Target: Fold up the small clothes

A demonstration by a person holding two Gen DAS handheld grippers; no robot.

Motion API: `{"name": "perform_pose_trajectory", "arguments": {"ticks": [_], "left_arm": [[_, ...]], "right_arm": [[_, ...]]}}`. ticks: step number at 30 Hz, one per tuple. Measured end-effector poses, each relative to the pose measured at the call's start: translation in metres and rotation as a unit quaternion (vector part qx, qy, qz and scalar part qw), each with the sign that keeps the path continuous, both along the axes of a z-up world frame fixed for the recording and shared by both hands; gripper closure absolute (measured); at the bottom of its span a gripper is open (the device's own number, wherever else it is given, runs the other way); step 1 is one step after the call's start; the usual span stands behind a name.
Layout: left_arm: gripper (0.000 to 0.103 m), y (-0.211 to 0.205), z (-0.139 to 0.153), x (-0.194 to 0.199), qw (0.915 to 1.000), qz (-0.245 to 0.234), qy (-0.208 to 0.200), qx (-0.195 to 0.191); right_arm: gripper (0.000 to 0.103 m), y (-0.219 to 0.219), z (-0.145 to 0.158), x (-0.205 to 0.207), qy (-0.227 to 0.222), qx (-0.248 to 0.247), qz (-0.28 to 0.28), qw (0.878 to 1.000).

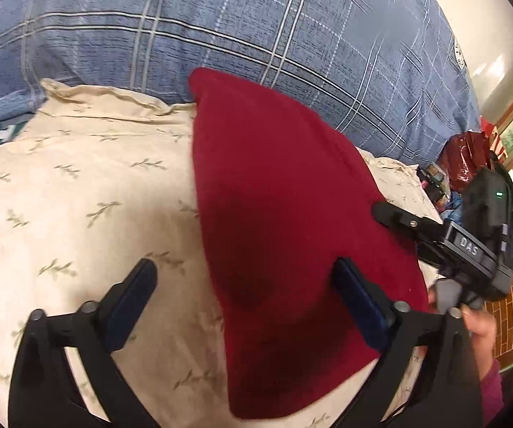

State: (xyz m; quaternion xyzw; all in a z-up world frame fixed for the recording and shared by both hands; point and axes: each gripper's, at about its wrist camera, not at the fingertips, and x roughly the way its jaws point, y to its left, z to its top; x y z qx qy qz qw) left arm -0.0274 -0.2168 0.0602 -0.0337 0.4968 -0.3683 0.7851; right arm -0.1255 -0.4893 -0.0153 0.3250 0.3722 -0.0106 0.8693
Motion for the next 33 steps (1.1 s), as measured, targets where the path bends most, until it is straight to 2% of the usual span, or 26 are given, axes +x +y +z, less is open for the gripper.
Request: {"name": "perform_pose_trajectory", "arguments": {"ticks": [2, 3, 6, 7, 8, 9, 11, 13, 16, 18, 20, 21, 23, 26, 27, 28, 31, 33], "left_arm": [[0.0, -0.007, -0.006, 0.004, 0.9999, -0.011, 0.008, -0.005], [0.0, -0.01, -0.007, 0.005, 0.9997, -0.016, 0.013, -0.009], [0.0, -0.018, -0.01, 0.009, 0.9994, -0.019, 0.023, -0.02], [0.0, -0.021, -0.01, 0.009, 0.9993, -0.021, 0.023, -0.018], [0.005, -0.024, -0.009, 0.008, 0.9993, -0.027, 0.021, -0.017], [0.012, -0.027, -0.007, 0.006, 0.999, -0.034, 0.02, -0.018], [0.026, -0.028, 0.004, 0.0, 0.9992, -0.039, 0.005, -0.011], [0.036, -0.023, 0.018, -0.005, 0.9986, -0.051, -0.006, -0.009], [0.038, -0.004, 0.04, -0.014, 0.9984, -0.052, 0.003, -0.022], [0.038, 0.017, 0.058, -0.027, 0.9987, -0.048, -0.015, -0.013], [0.037, 0.038, 0.065, -0.039, 0.9989, -0.041, -0.023, 0.002], [0.037, 0.047, 0.064, -0.043, 0.9992, -0.033, -0.02, 0.009], [0.036, 0.064, 0.049, -0.048, 0.9996, -0.015, -0.005, 0.024], [0.031, 0.079, 0.017, -0.052, 0.9977, 0.008, 0.013, 0.066], [0.031, 0.087, 0.016, -0.054, 0.9984, 0.017, 0.007, 0.053], [0.029, 0.092, 0.018, -0.057, 0.9987, 0.021, 0.001, 0.047], [0.028, 0.094, 0.031, -0.061, 0.9964, 0.035, -0.04, 0.066], [0.028, 0.088, 0.036, -0.06, 0.994, 0.04, -0.063, 0.08]], "right_arm": [[0.014, -0.002, -0.007, 0.006, -0.01, 0.014, 0.008, 1.0], [0.014, 0.005, -0.006, 0.013, -0.021, 0.007, 0.025, 0.999], [0.017, 0.017, -0.006, 0.022, -0.02, -0.004, 0.051, 0.999], [0.026, 0.023, -0.004, 0.026, -0.019, -0.023, 0.057, 0.998], [0.034, 0.029, -0.001, 0.027, -0.017, -0.038, 0.057, 0.998], [0.038, 0.032, 0.006, 0.025, -0.013, -0.049, 0.043, 0.998], [0.062, 0.032, 0.012, 0.02, -0.02, -0.046, 0.038, 0.998], [0.065, 0.032, 0.025, 0.011, -0.038, -0.033, 0.045, 0.998], [0.066, 0.048, 0.045, -0.003, -0.049, -0.035, 0.063, 0.996], [0.066, 0.063, 0.055, -0.012, -0.055, -0.027, 0.079, 0.995], [0.066, 0.079, 0.059, -0.02, -0.054, -0.008, 0.097, 0.994], [0.066, 0.087, 0.057, -0.022, -0.053, 0.002, 0.105, 0.993], [0.057, 0.104, 0.048, -0.023, -0.05, 0.007, 0.119, 0.992], [0.055, 0.117, 0.028, -0.015, 0.011, -0.029, 0.106, 0.994], [0.054, 0.117, 0.026, -0.018, 0.021, -0.04, 0.095, 0.994], [0.054, 0.115, 0.031, -0.026, 0.009, -0.037, 0.087, 0.996], [0.054, 0.115, 0.06, -0.05, -0.031, -0.06, 0.069, 0.995], [0.054, 0.128, 0.079, -0.059, -0.063, -0.079, 0.093, 0.991]]}}
